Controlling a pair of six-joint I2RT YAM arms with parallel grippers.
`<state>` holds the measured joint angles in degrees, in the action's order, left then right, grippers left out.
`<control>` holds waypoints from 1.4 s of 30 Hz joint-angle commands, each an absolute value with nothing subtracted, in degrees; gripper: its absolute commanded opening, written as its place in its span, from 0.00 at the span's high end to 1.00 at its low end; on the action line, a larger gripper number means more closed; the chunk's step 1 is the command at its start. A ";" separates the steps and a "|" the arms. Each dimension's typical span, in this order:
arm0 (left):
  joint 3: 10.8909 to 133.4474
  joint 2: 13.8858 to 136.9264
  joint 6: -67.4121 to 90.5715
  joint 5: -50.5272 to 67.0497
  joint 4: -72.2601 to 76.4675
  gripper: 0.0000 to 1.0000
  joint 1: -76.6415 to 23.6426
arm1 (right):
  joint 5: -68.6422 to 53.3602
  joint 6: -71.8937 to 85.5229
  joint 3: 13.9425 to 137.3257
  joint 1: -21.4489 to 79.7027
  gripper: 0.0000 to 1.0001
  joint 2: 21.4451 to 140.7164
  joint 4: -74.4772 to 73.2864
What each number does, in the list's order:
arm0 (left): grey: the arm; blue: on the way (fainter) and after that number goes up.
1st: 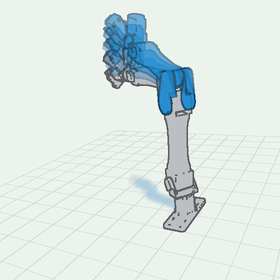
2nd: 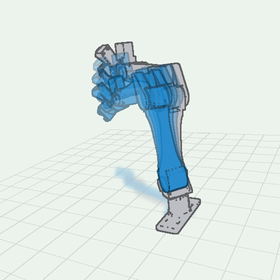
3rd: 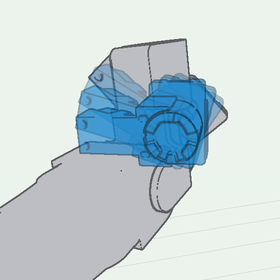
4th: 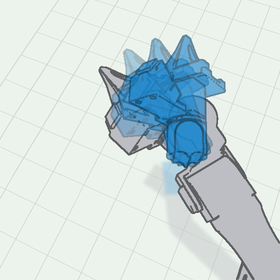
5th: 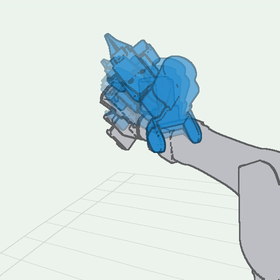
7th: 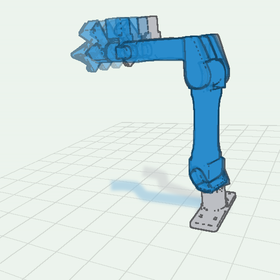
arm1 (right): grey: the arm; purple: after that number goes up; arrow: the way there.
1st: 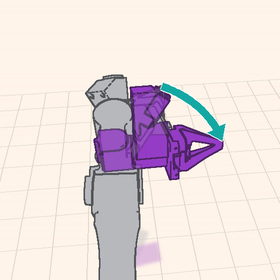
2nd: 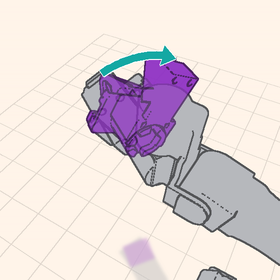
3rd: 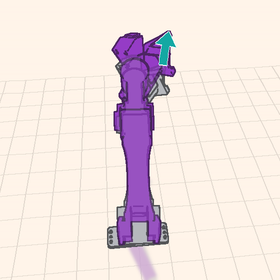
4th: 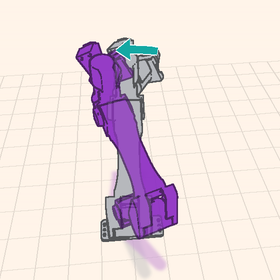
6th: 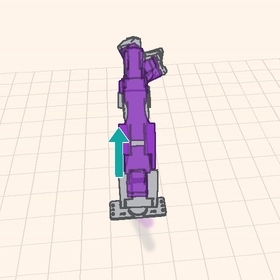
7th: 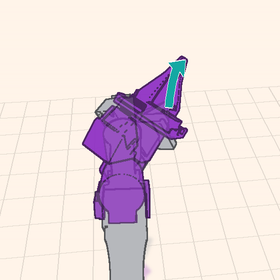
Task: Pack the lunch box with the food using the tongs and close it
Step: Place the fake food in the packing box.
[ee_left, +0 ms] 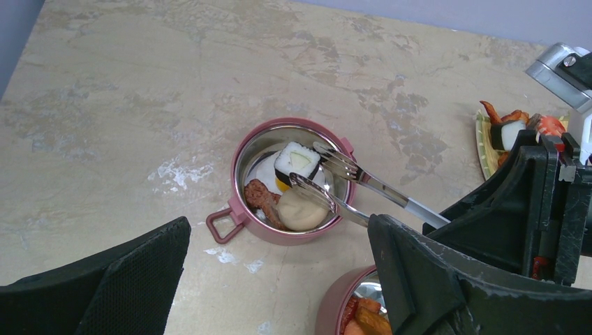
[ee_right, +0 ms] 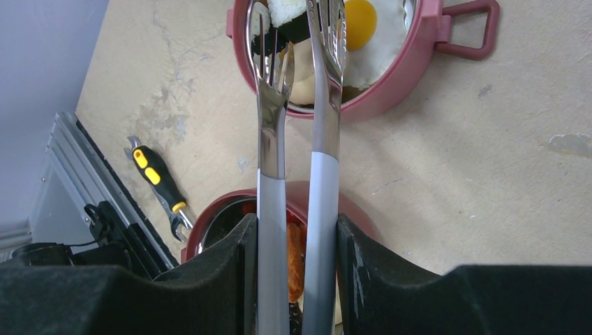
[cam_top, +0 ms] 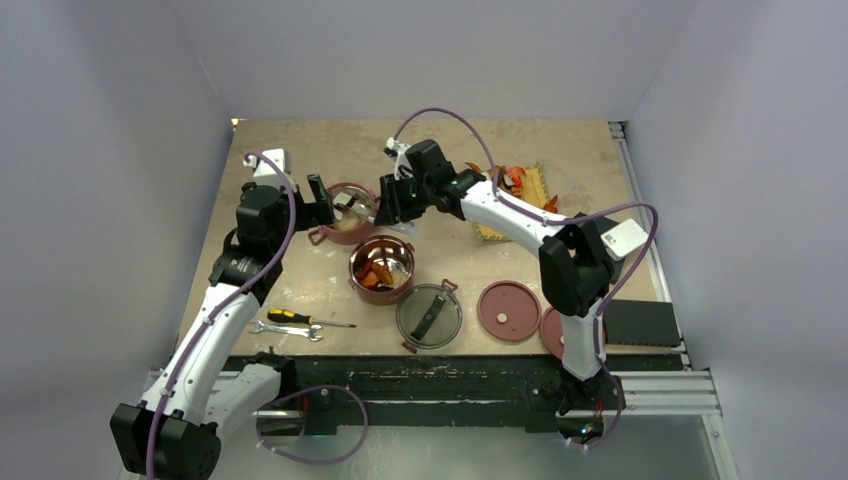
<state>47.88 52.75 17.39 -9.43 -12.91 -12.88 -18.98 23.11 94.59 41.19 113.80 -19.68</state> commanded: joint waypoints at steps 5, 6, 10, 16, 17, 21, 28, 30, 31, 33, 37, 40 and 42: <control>48.16 51.86 17.49 -9.58 -10.82 0.01 -13.07 | -19.34 22.78 98.05 41.40 0.67 112.51 -18.32; 48.19 51.86 17.49 -9.58 -10.83 0.01 -13.07 | -19.34 22.65 98.11 41.40 0.66 112.50 -18.41; 48.17 51.96 17.49 -9.58 -10.81 0.01 -13.08 | -19.76 22.25 98.25 41.40 0.61 112.50 -18.46; 48.17 51.94 17.50 -9.58 -10.82 0.01 -13.10 | -20.37 22.15 98.49 41.44 0.57 112.67 -18.18; 48.18 51.94 17.52 -9.58 -10.83 0.01 -13.05 | -20.39 22.10 98.55 41.48 0.56 112.67 -18.19; 48.19 51.94 17.49 -9.58 -10.81 0.01 -13.05 | -20.72 21.89 98.76 41.45 0.55 112.76 -18.26; 48.18 52.03 17.49 -9.58 -10.88 0.01 -13.10 | -21.60 21.36 99.10 41.65 0.53 113.03 -18.36; 48.16 52.05 17.49 -9.66 -10.89 0.01 -13.10 | -21.49 21.27 99.14 41.61 0.53 113.03 -18.38; 48.21 52.04 17.53 -9.67 -10.90 0.01 -13.09 | -21.33 21.34 99.18 41.66 0.54 112.91 -18.37; 48.30 51.97 17.49 -9.73 -10.94 0.01 -13.05 | -20.95 21.48 99.06 41.68 0.57 112.41 -18.08; 48.43 51.78 17.45 -10.63 -11.26 0.01 -13.10 | -19.90 21.90 98.74 41.75 0.59 110.84 -17.71; 48.20 51.21 17.35 -11.47 -11.11 0.01 -13.05 | -17.59 22.39 97.38 41.73 0.62 107.88 -17.31; 48.03 50.78 17.23 -12.12 -10.92 0.01 -13.04 | -16.43 23.18 95.60 41.69 0.63 105.19 -17.77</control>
